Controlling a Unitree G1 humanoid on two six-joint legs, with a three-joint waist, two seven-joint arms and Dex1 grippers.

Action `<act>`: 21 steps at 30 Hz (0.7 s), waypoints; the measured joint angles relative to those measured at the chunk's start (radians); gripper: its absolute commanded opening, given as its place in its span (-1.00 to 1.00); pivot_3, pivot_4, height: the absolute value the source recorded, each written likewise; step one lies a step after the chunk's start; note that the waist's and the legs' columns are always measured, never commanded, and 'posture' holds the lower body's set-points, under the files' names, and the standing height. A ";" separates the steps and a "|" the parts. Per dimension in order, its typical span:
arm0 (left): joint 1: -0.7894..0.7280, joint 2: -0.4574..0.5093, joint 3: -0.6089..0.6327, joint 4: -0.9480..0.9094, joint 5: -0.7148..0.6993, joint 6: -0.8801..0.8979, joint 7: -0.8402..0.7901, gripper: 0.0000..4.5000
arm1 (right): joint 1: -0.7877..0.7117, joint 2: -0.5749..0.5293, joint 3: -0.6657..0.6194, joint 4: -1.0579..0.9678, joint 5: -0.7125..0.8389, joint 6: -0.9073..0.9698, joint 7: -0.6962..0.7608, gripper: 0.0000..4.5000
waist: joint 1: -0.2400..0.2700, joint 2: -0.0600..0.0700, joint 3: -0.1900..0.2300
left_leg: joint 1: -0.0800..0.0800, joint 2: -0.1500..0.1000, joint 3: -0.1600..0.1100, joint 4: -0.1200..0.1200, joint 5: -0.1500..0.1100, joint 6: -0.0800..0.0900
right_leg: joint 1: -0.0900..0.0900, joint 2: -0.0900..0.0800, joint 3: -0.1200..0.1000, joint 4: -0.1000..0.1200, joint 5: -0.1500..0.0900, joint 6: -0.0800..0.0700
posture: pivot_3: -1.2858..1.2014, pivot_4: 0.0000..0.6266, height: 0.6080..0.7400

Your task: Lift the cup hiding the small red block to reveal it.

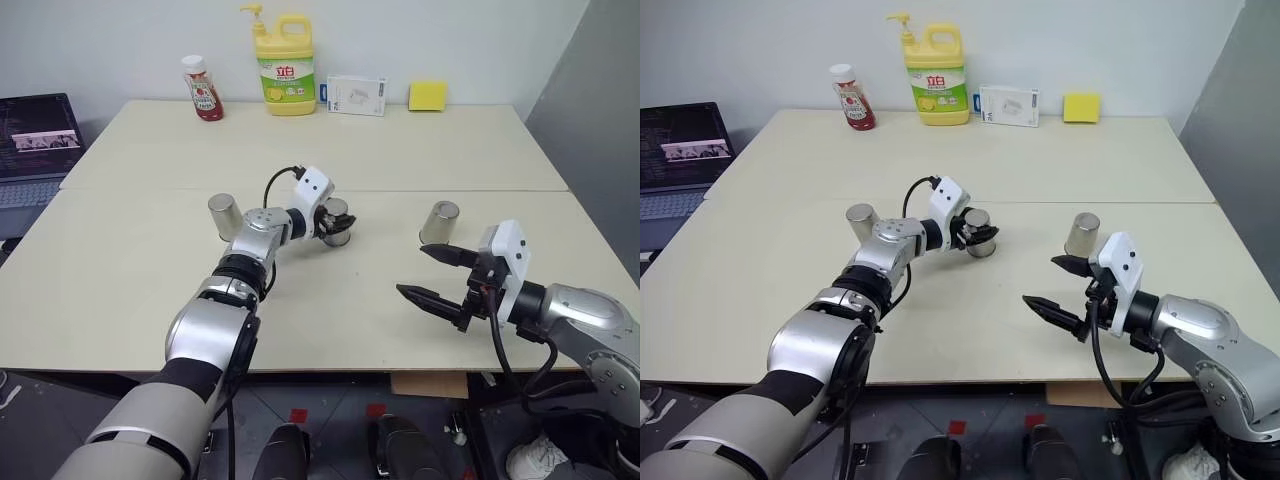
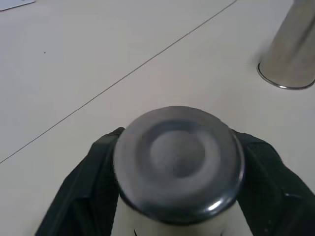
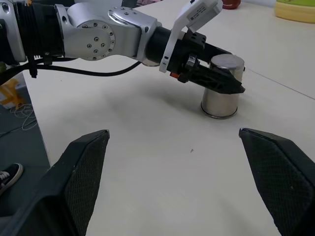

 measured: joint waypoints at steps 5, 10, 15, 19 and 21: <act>0.000 -0.010 0.032 -0.001 -0.015 0.001 -0.034 0.17 | 0.008 0.000 0.000 -0.010 0.000 0.000 -0.005 1.00 | 0.000 0.000 0.000 | 0.000 0.000 0.000 0.000 0.000 0.000 | 0.000 0.000 0.000 0.000 0.000 0.000 | 0.03 -0.52 1.00; 0.012 0.019 0.053 -0.145 -0.022 0.018 -0.013 0.17 | 0.013 0.000 -0.001 -0.023 0.002 0.000 -0.010 1.00 | -0.001 0.000 0.000 | 0.000 0.000 0.000 0.000 0.000 0.000 | 0.000 0.000 0.000 0.000 0.000 0.000 | 0.03 -0.52 1.00; 0.111 0.094 0.101 -0.433 -0.026 0.156 0.094 0.17 | 0.013 0.001 -0.003 -0.021 0.004 0.000 -0.014 1.00 | -0.003 0.000 0.000 | 0.001 0.001 0.000 0.000 0.000 0.000 | 0.000 0.000 0.001 0.001 0.000 0.000 | 0.03 -0.52 1.00; 0.241 0.104 0.111 -0.521 -0.021 0.259 0.166 0.17 | 0.001 0.004 0.000 -0.013 0.003 -0.001 -0.012 1.00 | 0.001 0.000 0.000 | 0.002 0.000 -0.001 0.001 0.000 0.000 | 0.000 0.000 0.000 0.002 0.000 0.000 | 0.03 -0.52 1.00; 0.295 0.101 0.113 -0.536 -0.021 0.309 0.206 0.17 | -0.010 0.004 0.002 -0.003 0.003 -0.001 -0.006 1.00 | 0.001 0.000 0.000 | 0.001 0.000 -0.002 0.001 0.001 -0.001 | 0.000 0.000 -0.001 0.002 0.000 0.000 | 0.03 -0.52 1.00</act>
